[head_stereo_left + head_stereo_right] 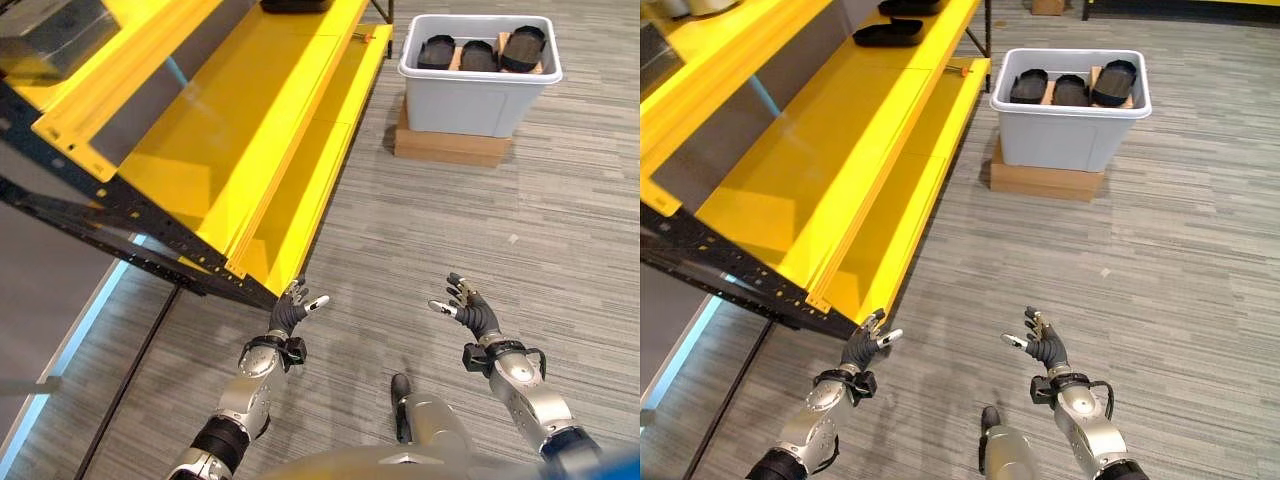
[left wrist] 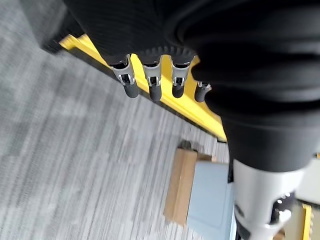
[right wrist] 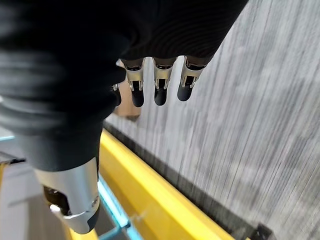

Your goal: Move parts from the plastic box to the shelf.

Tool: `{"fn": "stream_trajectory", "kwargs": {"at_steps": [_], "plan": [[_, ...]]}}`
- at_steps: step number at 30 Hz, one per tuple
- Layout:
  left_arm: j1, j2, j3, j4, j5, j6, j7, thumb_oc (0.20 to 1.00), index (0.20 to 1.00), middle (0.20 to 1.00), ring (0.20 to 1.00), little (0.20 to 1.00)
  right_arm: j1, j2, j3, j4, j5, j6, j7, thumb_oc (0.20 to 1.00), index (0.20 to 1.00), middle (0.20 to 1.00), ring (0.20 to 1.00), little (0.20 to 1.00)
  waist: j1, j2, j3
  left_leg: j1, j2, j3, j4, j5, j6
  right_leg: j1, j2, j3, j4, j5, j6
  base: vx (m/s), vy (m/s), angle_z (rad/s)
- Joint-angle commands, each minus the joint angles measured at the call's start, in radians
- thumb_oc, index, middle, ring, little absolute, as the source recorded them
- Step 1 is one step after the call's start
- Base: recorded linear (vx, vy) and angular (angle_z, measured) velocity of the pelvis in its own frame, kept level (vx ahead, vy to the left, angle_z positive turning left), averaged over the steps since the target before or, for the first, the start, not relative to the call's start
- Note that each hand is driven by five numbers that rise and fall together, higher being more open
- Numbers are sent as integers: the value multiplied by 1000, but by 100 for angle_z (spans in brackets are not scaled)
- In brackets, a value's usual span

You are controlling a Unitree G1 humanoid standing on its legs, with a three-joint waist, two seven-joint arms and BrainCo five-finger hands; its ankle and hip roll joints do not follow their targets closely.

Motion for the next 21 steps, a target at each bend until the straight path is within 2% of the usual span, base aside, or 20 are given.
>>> {"fn": "stream_trajectory", "kwargs": {"at_steps": [1,2,3,5,7,8,9,11,12,14,16,20,21], "plan": [[-4,11,9,-64,-15,-47,-17,1000,1000,1000,1000,1000,28,9,-16,-98,25,-51,11,1000,1000,1000,1000,1000,-3,1,-1,8,17,18,-25,220,10,-12,-5,66,-133,142,114,197,-243,-34],[-5,13,9,-62,-22,-44,-18,1000,1000,1000,1000,1000,36,9,-17,-100,29,-53,7,1000,1000,1000,1000,1000,8,-29,12,-56,24,48,116,255,17,50,-6,79,-169,137,89,134,-176,-20],[-5,14,9,-62,-22,-44,-18,1000,1000,1000,1000,1000,36,10,-17,-100,29,-53,7,1000,1000,1000,1000,1000,8,-29,14,-56,24,48,118,253,17,52,-5,79,-171,138,89,234,-276,2],[-5,12,2,-62,-28,-44,-18,1000,1000,1000,1000,1000,37,8,-15,-97,38,-59,-8,1000,1000,1000,1000,1000,39,-69,51,-192,-35,91,133,105,63,137,-28,96,-222,134,94,170,-147,9],[2,14,3,-66,-28,-43,-21,1000,1000,1000,1000,1000,40,11,-19,-94,38,-61,-13,1000,1000,1000,1000,1000,50,-90,61,-277,-52,129,73,27,89,174,-38,105,-241,131,106,119,-56,-9],[2,14,3,-66,-28,-43,-21,1000,1000,1000,1000,1000,40,11,-19,-94,38,-61,-13,1000,1000,1000,1000,1000,50,-91,59,-279,-54,130,70,30,89,171,-40,106,-241,133,107,167,-19,-13],[13,14,3,-64,-20,-41,-24,1000,1000,1000,1000,1000,48,14,-20,-94,30,-61,-13,1000,1000,1000,1000,1000,58,-99,60,-335,-53,145,-31,28,95,201,-38,107,-249,127,114,197,-4,-11],[26,17,6,-66,-9,-40,-25,1000,1000,1000,1000,1000,58,21,-16,-87,21,-61,-14,1000,1000,1000,1000,1000,70,-94,66,-355,-52,143,-167,114,78,254,-18,119,-266,117,116,296,16,-27],[32,20,8,-69,2,-38,-32,1000,1000,1000,1000,1000,66,24,-15,-84,12,-60,-11,1000,1000,1000,1000,1000,78,-83,66,-355,-47,164,-280,191,68,293,6,126,-279,109,115,317,49,-56],[39,24,10,-73,7,-39,-33,1000,1000,1000,1000,1000,67,25,-10,-79,6,-55,-8,1000,1000,1000,1000,1000,91,-77,63,-357,-57,155,-323,224,65,324,24,146,-287,98,111,278,75,-63],[62,25,25,-85,2,-40,-36,1000,1000,1000,1000,1000,76,28,-2,-84,-19,-37,12,1000,1000,1000,1000,1000,100,-72,37,-316,-62,124,-363,207,79,359,25,177,-289,72,116,330,179,-87],[62,29,27,-94,2,-40,-33,1000,1000,1000,1000,1000,75,45,-1,-91,-12,-34,16,1000,1000,1000,1000,1000,102,-84,15,-283,-64,155,-348,188,95,380,-3,180,-283,55,126,228,123,-67],[68,33,30,-94,5,-43,-34,1000,1000,1000,1000,1000,74,52,2,-96,-15,-31,27,1000,1000,1000,1000,1000,106,-93,-1,-266,-70,172,-344,164,109,391,-20,185,-278,52,135,208,114,-22]]}}
